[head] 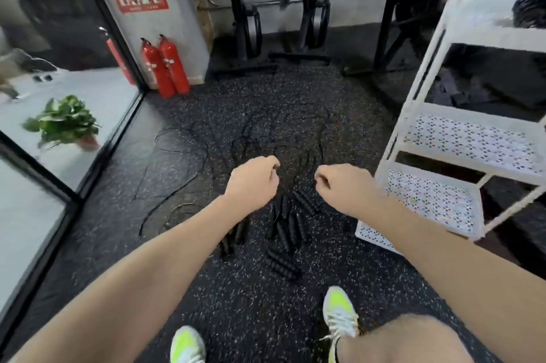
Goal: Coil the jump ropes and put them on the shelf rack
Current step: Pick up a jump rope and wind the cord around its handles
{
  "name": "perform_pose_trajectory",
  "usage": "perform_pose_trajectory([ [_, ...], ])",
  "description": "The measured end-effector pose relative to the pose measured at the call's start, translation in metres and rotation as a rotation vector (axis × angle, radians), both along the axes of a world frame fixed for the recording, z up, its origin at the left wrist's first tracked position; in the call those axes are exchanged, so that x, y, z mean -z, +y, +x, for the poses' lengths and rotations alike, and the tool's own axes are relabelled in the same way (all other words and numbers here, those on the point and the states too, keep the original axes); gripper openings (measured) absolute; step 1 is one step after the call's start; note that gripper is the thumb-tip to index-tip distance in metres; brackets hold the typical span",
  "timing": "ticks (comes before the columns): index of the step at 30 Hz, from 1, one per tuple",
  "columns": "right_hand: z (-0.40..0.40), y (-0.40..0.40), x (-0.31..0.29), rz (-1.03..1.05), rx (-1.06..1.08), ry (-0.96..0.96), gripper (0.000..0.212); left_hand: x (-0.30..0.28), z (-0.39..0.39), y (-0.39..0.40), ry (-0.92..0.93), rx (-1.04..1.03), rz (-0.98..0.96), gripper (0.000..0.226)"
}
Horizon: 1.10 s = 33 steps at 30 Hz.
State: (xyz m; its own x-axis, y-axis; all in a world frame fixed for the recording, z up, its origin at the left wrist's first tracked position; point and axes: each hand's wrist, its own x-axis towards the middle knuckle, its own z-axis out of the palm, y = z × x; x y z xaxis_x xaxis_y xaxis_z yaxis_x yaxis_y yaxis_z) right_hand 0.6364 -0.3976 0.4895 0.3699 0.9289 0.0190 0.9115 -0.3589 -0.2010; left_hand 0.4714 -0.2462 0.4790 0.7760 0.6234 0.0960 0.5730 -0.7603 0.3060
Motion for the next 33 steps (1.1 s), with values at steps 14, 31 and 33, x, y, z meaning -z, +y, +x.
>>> perform_pose_trajectory([
  [14,-0.005,0.086,0.236,-0.630,0.092,0.324,0.019,0.248,-0.058,0.096,0.446,-0.304,-0.402,0.033],
  [31,-0.026,0.117,0.337,-0.741,-0.040,0.292,0.028,0.439,0.035,0.027,0.683,-0.084,-0.528,0.053],
  [33,-0.028,0.115,0.341,-0.743,-0.046,0.312,0.029,0.447,0.036,0.026,0.699,-0.052,-0.505,0.051],
])
